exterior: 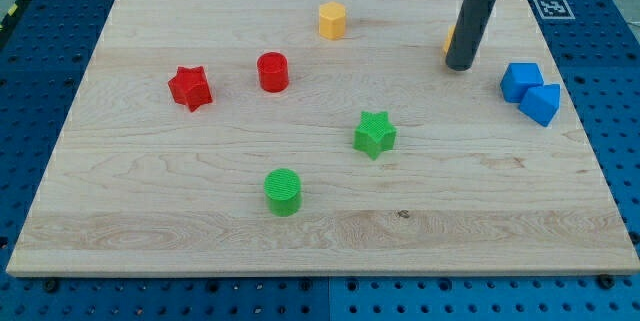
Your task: Push the yellow heart towards top right corner of the board
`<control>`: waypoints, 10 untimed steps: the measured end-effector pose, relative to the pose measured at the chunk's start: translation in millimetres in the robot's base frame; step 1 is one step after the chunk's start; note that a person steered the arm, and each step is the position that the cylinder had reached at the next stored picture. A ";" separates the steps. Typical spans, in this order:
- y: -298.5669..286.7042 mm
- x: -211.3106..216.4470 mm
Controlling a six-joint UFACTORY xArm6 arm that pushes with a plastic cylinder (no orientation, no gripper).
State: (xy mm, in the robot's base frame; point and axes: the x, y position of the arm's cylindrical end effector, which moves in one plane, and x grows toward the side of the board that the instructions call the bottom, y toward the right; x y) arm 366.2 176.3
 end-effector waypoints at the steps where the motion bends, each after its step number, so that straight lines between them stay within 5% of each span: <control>1: 4.2 0.0; 4: 4.8 1.8; 10: 23.8 -67.3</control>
State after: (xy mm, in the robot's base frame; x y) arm 298.9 200.1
